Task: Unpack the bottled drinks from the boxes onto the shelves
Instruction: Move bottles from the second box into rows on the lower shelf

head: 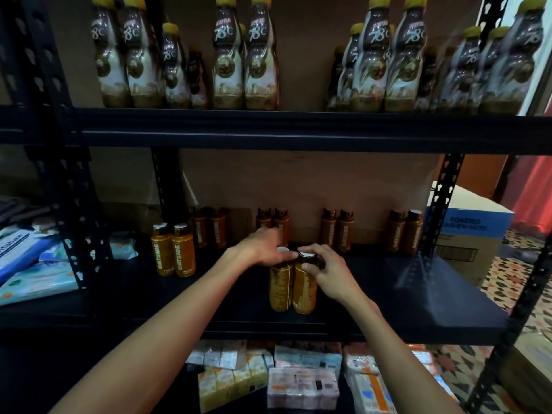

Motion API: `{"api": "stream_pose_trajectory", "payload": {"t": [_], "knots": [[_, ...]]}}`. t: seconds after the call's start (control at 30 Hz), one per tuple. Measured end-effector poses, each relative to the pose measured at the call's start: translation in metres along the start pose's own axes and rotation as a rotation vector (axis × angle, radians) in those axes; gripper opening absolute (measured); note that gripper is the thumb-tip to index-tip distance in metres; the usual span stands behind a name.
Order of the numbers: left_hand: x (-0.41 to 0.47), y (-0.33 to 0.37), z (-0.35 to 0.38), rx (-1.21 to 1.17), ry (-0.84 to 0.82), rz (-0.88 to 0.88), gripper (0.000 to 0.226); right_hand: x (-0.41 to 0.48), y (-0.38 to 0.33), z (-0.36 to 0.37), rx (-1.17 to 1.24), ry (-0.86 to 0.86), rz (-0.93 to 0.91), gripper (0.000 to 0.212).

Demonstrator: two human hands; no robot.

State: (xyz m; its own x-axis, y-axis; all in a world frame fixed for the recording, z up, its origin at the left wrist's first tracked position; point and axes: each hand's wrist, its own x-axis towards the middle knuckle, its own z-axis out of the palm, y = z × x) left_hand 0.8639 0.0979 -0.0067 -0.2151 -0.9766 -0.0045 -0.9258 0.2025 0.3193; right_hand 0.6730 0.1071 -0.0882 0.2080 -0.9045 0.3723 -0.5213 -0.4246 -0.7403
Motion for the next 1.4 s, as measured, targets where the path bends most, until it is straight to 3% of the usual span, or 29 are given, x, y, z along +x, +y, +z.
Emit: {"api": "stream_pose_trajectory", "payload": {"t": [0.1, 0.27, 0.33, 0.43, 0.6, 0.7, 0.77, 0.93, 1.13, 1.4], "knots": [[0.004, -0.003, -0.002, -0.024, -0.104, 0.038, 0.038, -0.001, 0.002, 0.001, 0.008, 0.004, 0.0, 0.035], [-0.001, 0.001, -0.003, -0.11, -0.038, 0.057, 0.072, 0.0, 0.005, 0.005, 0.035, 0.016, -0.006, 0.035], [0.0, 0.002, 0.007, -0.017, -0.001, 0.019, 0.066, 0.0, 0.005, 0.006, 0.036, 0.026, -0.009, 0.035], [0.002, -0.003, 0.007, -0.012, -0.072, 0.06, 0.048, 0.0, 0.006, 0.006, 0.044, 0.027, -0.01, 0.035], [0.001, -0.004, 0.005, -0.087, -0.057, 0.093, 0.073, -0.001, 0.004, 0.006, 0.037, 0.03, -0.016, 0.035], [0.008, -0.005, 0.013, -0.067, -0.039, 0.052, 0.051, 0.0, 0.004, 0.006, 0.041, 0.03, -0.008, 0.034], [0.011, -0.007, 0.012, -0.075, -0.077, 0.063, 0.05, 0.001, 0.005, 0.006, 0.031, 0.028, -0.009, 0.034], [0.012, -0.006, 0.005, -0.047, -0.101, 0.087, 0.058, 0.001, -0.002, 0.0, -0.028, -0.009, -0.013, 0.035], [0.016, -0.005, 0.002, -0.011, -0.135, 0.044, 0.058, 0.017, -0.012, -0.027, -0.218, -0.235, 0.016, 0.043], [0.018, 0.0, -0.001, 0.04, -0.149, 0.011, 0.057, 0.027, -0.024, -0.028, -0.388, -0.159, 0.015, 0.039]]}}
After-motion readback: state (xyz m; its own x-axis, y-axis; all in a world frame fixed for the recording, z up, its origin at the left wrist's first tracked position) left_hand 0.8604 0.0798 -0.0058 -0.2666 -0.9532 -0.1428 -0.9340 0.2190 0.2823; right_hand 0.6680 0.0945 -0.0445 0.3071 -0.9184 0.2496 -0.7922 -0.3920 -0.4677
